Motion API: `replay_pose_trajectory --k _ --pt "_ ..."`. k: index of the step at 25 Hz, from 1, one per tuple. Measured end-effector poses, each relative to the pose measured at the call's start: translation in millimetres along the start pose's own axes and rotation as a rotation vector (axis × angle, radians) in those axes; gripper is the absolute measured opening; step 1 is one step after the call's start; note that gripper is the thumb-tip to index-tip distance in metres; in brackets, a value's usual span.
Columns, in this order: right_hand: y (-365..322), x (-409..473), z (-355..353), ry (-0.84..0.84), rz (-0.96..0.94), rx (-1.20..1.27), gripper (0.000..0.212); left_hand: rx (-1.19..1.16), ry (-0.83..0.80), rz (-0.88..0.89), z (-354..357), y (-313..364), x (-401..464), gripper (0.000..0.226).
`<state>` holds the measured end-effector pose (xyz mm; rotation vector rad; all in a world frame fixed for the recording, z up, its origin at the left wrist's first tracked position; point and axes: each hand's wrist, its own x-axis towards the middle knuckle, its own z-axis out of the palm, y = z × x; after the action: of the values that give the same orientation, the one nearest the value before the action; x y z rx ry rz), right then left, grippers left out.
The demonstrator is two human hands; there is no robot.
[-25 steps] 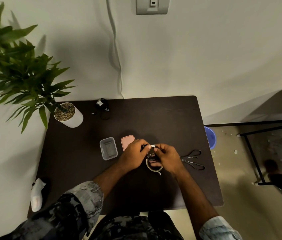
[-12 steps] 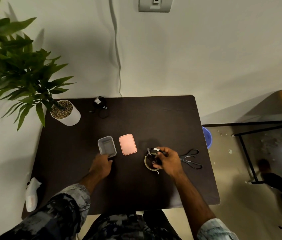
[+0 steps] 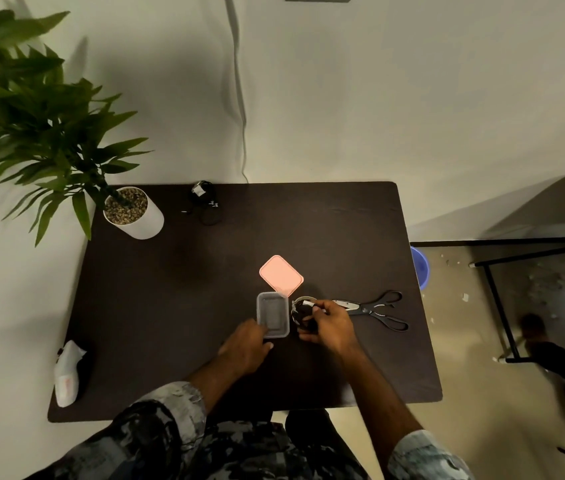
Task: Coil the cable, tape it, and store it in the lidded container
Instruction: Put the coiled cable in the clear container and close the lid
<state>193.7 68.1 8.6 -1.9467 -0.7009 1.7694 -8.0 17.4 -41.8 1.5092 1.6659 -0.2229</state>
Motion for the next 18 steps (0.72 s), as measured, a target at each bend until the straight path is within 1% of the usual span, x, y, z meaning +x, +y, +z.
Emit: replay_pose_trajectory --k 3,5,7,10,12,15,17,18 --pt "8 -5 16 -0.036 0.026 0.063 0.020 -0.074 -0.001 0.047 5 14 -5 0.039" --pt "14 -4 29 -0.025 0.036 0.115 0.020 -0.136 -0.017 0.050 3 19 -8 0.032" --pt "22 2 42 0.015 0.027 0.075 0.019 -0.173 -0.041 0.053 0 19 -12 0.028" --pt "29 11 55 0.086 -0.019 -0.064 0.017 -0.220 -0.032 0.038 -5 15 -16 0.029" --pt "28 14 57 0.111 -0.066 -0.209 0.017 -0.261 -0.009 0.014 -7 12 -17 0.028" --pt "19 7 56 0.160 -0.126 -0.437 0.020 -0.316 0.090 -0.040 -8 8 -18 0.033" --pt "20 8 57 0.156 -0.133 -0.523 0.019 -0.337 0.175 -0.085 -7 8 -17 0.021" --pt "18 4 58 0.145 -0.129 -0.539 0.018 -0.371 0.206 -0.111 -8 8 -16 0.020"
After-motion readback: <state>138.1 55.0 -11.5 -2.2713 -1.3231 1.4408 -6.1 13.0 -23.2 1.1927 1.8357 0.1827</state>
